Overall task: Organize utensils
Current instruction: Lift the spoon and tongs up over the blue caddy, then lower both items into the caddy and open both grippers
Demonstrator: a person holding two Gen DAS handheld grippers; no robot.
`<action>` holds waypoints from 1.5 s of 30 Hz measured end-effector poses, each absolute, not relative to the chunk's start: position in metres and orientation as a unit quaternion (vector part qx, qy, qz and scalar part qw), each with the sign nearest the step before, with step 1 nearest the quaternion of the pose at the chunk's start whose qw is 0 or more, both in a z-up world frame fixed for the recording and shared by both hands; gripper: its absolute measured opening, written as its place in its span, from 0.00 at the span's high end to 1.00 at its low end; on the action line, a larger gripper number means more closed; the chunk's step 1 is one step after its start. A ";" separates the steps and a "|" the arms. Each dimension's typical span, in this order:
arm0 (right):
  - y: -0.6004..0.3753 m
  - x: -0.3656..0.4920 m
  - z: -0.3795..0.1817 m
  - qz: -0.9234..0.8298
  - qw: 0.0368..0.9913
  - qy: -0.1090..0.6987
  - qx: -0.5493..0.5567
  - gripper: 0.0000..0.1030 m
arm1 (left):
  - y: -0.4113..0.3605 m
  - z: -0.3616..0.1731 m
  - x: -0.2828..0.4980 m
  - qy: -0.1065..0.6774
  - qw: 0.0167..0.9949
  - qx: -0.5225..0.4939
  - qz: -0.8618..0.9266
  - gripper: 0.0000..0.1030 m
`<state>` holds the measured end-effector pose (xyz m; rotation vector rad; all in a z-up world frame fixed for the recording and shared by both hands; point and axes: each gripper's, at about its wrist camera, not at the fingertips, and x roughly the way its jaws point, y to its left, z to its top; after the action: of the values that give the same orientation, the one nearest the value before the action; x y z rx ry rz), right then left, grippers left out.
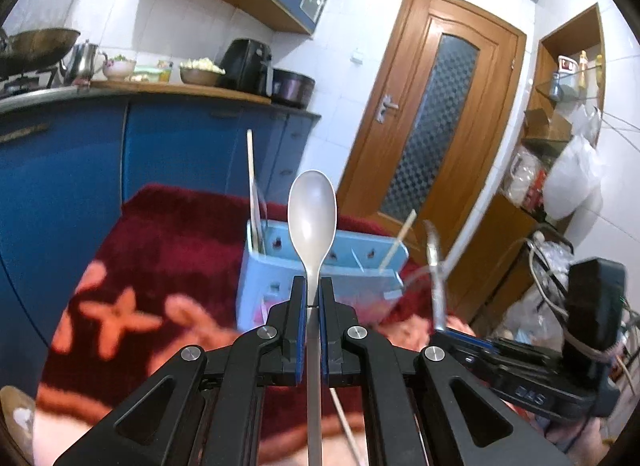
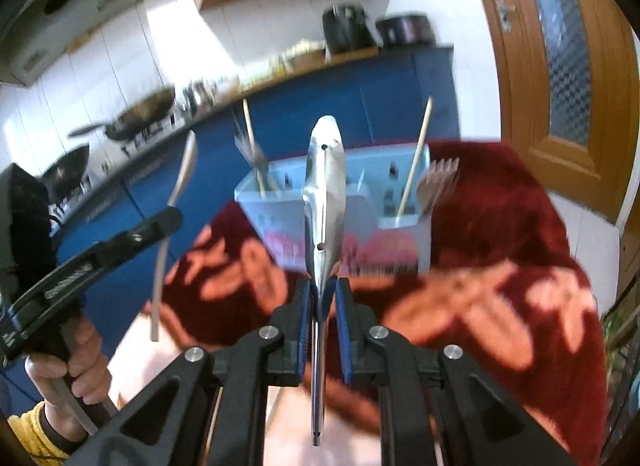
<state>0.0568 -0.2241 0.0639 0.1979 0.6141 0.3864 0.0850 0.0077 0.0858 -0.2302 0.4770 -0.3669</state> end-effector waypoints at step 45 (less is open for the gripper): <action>-0.209 0.154 0.063 0.071 0.984 0.165 0.019 0.85 | -0.048 0.053 0.174 0.081 0.996 -0.010 -0.043 0.94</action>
<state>0.1538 -0.2092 0.0634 0.0372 0.3316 0.1432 0.1743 -0.0484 0.0526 -0.0208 0.1628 -0.0856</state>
